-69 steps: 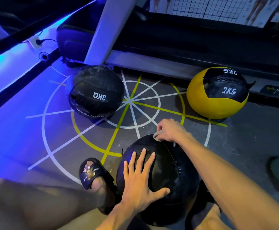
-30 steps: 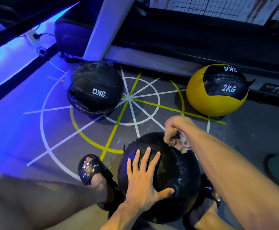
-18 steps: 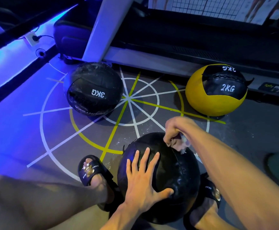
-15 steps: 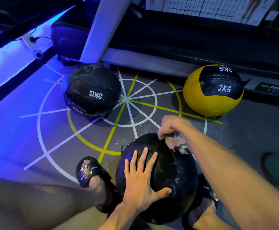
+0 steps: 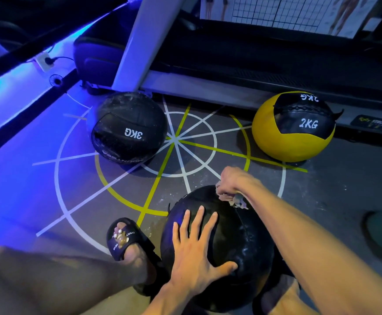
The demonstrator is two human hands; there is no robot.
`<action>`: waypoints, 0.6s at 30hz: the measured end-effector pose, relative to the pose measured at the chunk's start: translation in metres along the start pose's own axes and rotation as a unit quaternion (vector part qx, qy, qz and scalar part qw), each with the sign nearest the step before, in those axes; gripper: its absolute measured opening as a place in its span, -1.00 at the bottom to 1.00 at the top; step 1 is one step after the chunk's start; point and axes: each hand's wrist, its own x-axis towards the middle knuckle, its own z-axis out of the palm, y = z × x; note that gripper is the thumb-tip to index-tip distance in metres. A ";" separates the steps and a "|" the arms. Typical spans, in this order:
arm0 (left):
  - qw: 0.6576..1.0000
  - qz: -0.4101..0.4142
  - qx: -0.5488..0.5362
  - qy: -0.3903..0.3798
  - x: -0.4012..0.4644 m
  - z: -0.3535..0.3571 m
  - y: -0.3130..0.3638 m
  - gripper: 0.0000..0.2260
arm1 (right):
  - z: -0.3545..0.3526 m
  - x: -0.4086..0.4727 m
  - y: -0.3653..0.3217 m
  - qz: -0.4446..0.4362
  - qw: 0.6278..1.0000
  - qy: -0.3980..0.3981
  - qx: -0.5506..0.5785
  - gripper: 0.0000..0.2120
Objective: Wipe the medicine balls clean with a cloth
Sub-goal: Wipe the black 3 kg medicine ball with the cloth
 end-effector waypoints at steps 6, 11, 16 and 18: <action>1.000 -0.005 -0.021 0.000 0.009 -0.003 -0.020 0.02 | -0.022 -0.018 0.037 -0.007 0.982 -0.062 0.176 -0.82; 0.996 -0.013 -0.086 -0.028 0.032 -0.033 -0.066 0.04 | -0.002 -0.027 0.107 -0.010 0.920 0.154 0.361 -0.70; 0.996 0.004 -0.087 -0.013 0.049 -0.068 -0.079 -0.02 | 0.045 -0.054 0.150 0.043 0.809 0.230 0.539 -0.66; 0.995 0.039 -0.096 0.010 0.052 -0.066 -0.056 -0.17 | 0.068 -0.057 0.150 0.073 0.735 0.228 0.634 -0.67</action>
